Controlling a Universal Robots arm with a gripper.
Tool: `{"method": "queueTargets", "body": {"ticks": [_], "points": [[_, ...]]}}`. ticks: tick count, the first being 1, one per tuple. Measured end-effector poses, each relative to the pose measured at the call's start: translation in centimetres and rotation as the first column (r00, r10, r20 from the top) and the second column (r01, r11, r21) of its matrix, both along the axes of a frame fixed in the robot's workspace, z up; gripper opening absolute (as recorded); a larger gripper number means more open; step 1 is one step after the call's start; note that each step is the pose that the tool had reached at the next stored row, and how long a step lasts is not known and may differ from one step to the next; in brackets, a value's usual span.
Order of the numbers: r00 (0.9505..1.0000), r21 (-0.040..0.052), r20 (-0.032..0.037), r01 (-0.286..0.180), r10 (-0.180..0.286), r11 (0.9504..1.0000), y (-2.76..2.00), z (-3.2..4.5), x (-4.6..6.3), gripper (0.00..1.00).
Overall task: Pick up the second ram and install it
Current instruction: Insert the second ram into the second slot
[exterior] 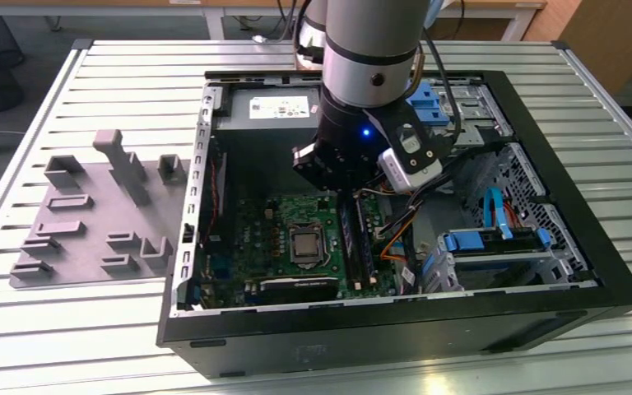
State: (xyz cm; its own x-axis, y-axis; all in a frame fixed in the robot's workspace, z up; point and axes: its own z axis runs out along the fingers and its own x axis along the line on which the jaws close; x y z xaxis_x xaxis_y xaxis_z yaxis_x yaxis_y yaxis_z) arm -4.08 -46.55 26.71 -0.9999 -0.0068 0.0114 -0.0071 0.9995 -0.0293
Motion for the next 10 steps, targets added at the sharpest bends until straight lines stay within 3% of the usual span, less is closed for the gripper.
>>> {"method": "queueTargets", "body": {"ticks": [10], "points": [[1.0000, 0.0000, 0.0000, 0.000, 0.000, 1.0000, 0.00, -0.13, 0.00, 0.14]]}}
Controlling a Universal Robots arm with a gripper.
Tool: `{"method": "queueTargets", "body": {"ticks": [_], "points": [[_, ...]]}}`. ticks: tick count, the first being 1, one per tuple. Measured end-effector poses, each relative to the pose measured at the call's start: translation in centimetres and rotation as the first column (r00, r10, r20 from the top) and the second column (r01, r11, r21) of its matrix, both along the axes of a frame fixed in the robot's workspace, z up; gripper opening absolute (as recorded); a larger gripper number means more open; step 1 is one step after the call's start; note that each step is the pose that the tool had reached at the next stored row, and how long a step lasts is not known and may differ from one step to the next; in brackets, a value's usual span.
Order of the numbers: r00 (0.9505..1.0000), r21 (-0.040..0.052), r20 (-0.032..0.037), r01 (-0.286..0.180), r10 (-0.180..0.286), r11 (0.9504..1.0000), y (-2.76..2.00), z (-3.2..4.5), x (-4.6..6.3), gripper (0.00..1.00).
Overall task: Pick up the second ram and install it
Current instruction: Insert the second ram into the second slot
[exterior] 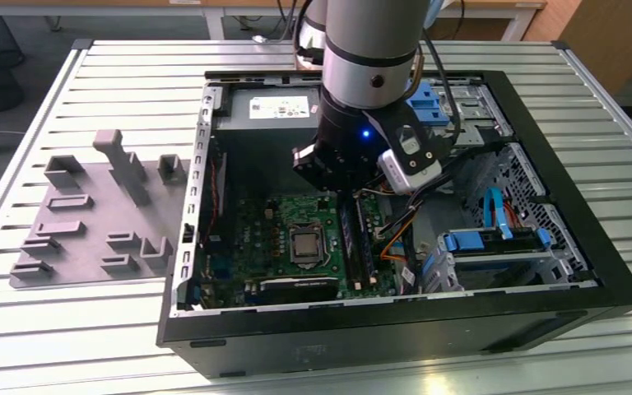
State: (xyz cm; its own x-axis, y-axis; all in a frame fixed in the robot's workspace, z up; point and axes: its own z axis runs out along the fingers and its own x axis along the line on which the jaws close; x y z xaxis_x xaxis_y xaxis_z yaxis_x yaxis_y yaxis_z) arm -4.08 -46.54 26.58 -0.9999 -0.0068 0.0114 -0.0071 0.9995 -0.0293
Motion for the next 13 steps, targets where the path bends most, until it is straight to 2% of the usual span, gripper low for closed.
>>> {"method": "queueTargets", "body": {"ticks": [13], "points": [[1.0000, 0.0000, 0.0000, 0.000, 0.000, 1.0000, 0.00, -0.14, 0.00, 0.14]]}}
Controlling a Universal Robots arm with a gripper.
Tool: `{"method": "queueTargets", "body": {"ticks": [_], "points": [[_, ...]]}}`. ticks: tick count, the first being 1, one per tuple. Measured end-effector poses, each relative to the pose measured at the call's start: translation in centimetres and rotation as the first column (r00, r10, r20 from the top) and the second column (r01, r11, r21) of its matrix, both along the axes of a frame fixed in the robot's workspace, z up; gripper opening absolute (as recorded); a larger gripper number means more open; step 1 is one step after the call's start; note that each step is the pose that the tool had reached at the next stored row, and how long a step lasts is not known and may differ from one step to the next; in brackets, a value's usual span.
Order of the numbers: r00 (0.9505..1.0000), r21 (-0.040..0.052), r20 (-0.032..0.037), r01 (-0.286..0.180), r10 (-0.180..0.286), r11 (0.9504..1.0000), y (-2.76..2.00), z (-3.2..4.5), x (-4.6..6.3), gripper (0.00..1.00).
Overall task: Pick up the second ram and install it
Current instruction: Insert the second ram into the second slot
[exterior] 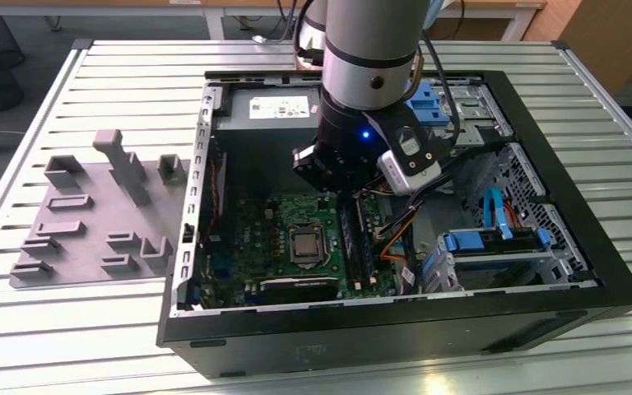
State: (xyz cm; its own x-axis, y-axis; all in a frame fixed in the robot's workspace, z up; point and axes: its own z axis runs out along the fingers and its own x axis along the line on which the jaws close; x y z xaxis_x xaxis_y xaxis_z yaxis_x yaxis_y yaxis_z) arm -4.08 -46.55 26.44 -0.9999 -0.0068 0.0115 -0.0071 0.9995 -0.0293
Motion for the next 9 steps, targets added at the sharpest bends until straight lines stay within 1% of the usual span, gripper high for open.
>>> {"method": "queueTargets", "body": {"ticks": [9], "points": [[1.0000, 0.0000, 0.0000, 0.000, 0.000, 1.0000, 0.00, -0.17, 0.00, 0.14]]}}
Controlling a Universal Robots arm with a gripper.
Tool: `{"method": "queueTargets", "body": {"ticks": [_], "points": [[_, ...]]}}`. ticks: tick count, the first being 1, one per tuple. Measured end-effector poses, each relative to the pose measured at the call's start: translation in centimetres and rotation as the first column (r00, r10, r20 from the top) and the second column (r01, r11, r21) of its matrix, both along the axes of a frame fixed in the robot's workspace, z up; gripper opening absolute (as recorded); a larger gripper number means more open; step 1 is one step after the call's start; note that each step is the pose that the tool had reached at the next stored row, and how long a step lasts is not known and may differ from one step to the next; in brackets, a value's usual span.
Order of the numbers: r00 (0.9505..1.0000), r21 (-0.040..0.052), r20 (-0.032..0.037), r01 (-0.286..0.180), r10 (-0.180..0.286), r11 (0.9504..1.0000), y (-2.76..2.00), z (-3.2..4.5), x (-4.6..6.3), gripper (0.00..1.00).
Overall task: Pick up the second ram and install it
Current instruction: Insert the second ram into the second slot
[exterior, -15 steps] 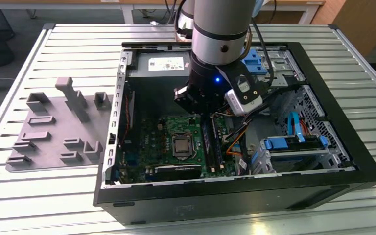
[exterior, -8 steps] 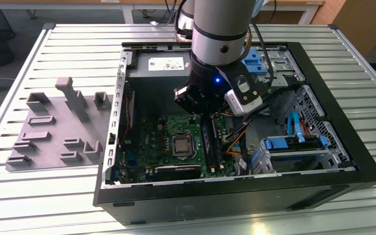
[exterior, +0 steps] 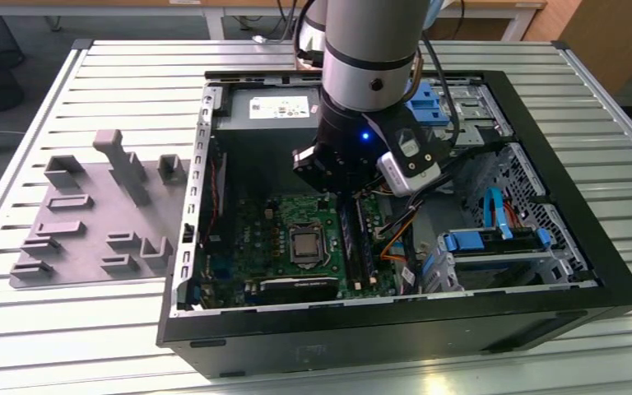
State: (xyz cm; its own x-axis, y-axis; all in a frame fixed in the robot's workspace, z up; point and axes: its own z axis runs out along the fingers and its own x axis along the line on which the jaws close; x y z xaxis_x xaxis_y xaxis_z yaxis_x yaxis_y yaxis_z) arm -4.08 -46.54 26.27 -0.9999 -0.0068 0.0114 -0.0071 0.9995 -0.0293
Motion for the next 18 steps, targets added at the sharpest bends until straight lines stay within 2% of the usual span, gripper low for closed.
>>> {"method": "queueTargets", "body": {"ticks": [18], "points": [[1.0000, 0.0000, 0.0000, 0.000, 0.000, 1.0000, 0.00, -0.21, 0.00, 0.14]]}}
